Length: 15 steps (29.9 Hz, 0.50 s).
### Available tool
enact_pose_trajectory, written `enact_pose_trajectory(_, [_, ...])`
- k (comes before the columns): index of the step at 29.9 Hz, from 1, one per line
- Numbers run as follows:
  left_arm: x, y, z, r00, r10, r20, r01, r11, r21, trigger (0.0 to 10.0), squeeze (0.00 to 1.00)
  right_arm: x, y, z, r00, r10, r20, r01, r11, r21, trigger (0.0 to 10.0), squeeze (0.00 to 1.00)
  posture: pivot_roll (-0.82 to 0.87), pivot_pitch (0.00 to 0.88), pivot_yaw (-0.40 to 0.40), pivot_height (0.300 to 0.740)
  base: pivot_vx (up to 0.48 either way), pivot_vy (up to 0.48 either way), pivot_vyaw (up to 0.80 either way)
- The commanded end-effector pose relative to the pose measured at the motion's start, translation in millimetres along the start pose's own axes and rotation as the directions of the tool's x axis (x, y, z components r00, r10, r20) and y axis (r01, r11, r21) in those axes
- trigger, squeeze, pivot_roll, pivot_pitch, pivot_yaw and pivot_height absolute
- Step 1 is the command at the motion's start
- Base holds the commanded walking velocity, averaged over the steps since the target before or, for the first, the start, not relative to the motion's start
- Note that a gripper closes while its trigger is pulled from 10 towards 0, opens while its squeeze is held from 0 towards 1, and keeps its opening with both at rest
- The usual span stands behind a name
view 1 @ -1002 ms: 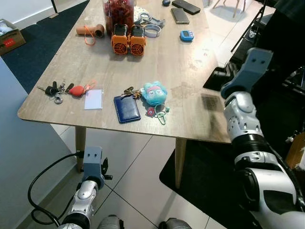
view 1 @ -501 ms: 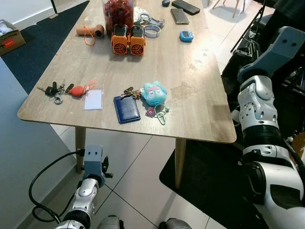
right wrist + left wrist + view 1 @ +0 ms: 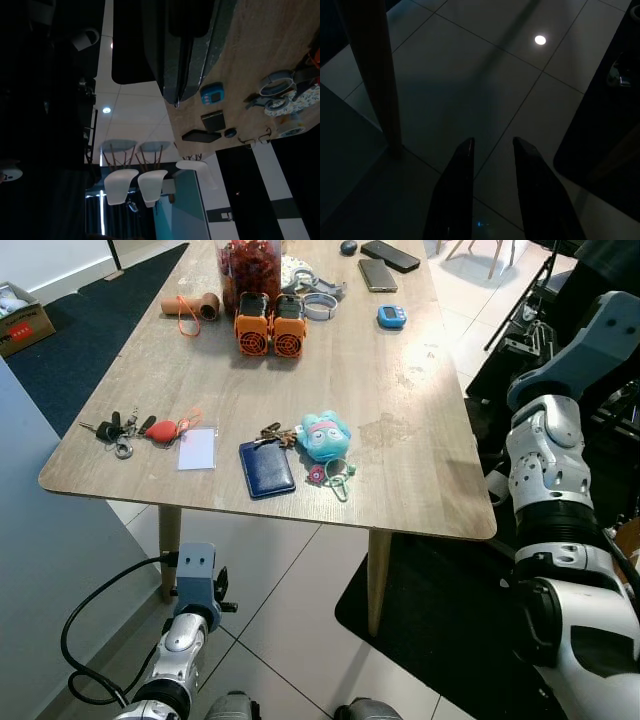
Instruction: Hang keys on a hook
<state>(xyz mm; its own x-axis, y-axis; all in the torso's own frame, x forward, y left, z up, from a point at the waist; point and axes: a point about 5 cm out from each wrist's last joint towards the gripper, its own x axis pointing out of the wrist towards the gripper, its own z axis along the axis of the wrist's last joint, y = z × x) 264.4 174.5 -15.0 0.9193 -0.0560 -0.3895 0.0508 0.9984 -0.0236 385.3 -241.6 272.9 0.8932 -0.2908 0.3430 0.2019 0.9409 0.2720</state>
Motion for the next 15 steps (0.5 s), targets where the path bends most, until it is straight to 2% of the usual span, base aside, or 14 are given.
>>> enact_pose_trajectory(1, [-2.6, -4.1, -9, 0.999, -0.008, -0.034, 0.007, 1.000, -0.009, 10.0, 0.00, 0.5, -7.8, 4, 1.000, -0.028, 0.007, 0.028, 1.000, 0.001, 4.6, 0.00, 0.08, 0.101, -0.053, 0.740, 0.000, 0.000, 0.00])
enact_pose_trajectory(2, [-2.7, -4.2, -9, 0.999, -0.008, -0.035, 0.008, 1.000, -0.009, 10.0, 0.00, -0.1, -10.2, 1, 0.999, -0.038, -0.003, 0.038, 0.999, -0.013, 9.0, 0.00, 0.08, 0.101, -0.053, 0.740, 0.000, 0.000, 0.00])
enact_pose_trajectory(3, [-2.8, -4.2, -9, 0.999, -0.009, -0.035, 0.008, 1.000, -0.008, 10.0, 0.00, -0.2, -10.9, 0, 0.999, -0.041, -0.007, 0.041, 0.999, -0.021, 9.0, 0.00, 0.08, 0.101, -0.053, 0.740, 0.000, 0.000, 0.00])
enact_pose_trajectory(4, [-2.8, -4.2, -10, 0.999, -0.009, -0.039, 0.009, 1.000, -0.007, 10.0, 0.00, -0.5, -12.6, -4, 0.998, -0.046, -0.034, 0.045, 0.998, -0.036, 10.0, 0.00, 0.08, 0.100, -0.052, 0.740, 0.000, 0.000, 0.00])
enact_pose_trajectory(8, [-2.8, -4.1, -10, 0.999, -0.010, -0.040, 0.010, 1.000, -0.005, 10.0, 0.00, -1.2, -12.4, -14, 0.994, -0.031, -0.104, 0.025, 0.998, -0.058, 10.0, 0.00, 0.08, 0.100, -0.052, 0.740, 0.000, 0.000, 0.00])
enact_pose_trajectory(11, [-2.8, -4.0, -9, 0.999, -0.009, -0.039, 0.009, 1.000, -0.004, 10.0, 0.00, -10.1, -3.0, -38, 0.974, 0.048, -0.222, -0.073, 0.992, -0.103, 10.0, 0.00, 0.08, 0.100, -0.053, 0.740, 0.000, 0.000, 0.00])
enact_pose_trajectory(15, [-2.7, -3.9, -9, 0.999, -0.009, -0.039, 0.009, 1.000, -0.002, 10.0, 0.00, -17.4, 5.2, -53, 0.953, 0.097, -0.288, -0.138, 0.983, -0.123, 10.0, 0.00, 0.08, 0.101, -0.051, 0.740, 0.000, 0.000, 0.00])
